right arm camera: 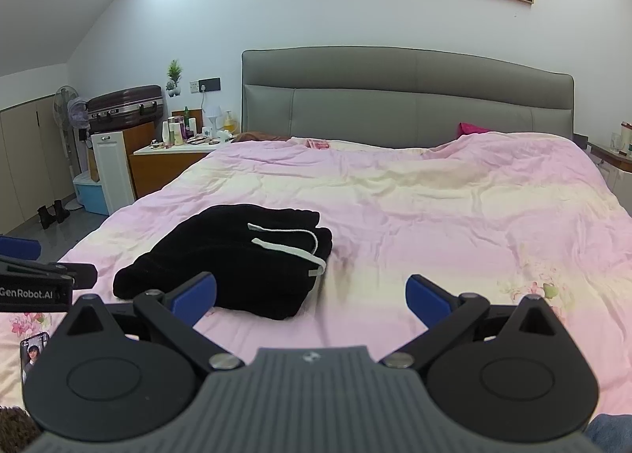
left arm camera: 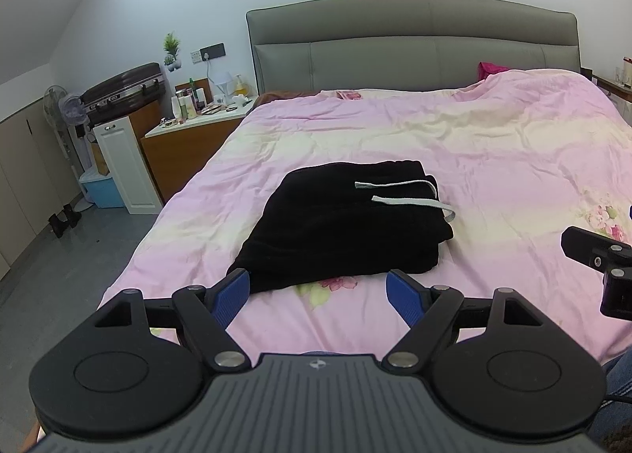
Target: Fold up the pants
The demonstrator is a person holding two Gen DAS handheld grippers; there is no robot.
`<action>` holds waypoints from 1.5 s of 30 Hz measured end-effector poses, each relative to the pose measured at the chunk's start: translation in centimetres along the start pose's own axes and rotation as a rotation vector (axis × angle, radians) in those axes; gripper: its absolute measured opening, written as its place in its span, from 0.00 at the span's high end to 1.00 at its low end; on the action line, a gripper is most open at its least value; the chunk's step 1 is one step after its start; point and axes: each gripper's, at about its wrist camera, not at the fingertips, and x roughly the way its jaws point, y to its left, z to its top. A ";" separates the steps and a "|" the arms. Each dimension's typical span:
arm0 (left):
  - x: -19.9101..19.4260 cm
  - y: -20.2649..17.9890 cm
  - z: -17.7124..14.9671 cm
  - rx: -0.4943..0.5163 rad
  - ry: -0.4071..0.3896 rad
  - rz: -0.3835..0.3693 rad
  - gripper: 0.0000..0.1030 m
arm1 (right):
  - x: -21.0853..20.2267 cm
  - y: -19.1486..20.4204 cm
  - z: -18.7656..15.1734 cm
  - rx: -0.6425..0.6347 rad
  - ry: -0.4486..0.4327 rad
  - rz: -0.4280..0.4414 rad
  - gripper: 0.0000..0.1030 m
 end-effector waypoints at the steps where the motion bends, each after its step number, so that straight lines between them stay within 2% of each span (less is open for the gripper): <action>1: 0.0 0.0 0.0 0.000 -0.001 0.001 0.10 | -0.1 -0.1 0.0 0.000 0.000 0.002 0.05; 45: -0.4 1.1 0.3 0.020 -0.013 0.001 0.10 | -0.9 -0.6 0.1 -0.007 -0.015 0.005 0.05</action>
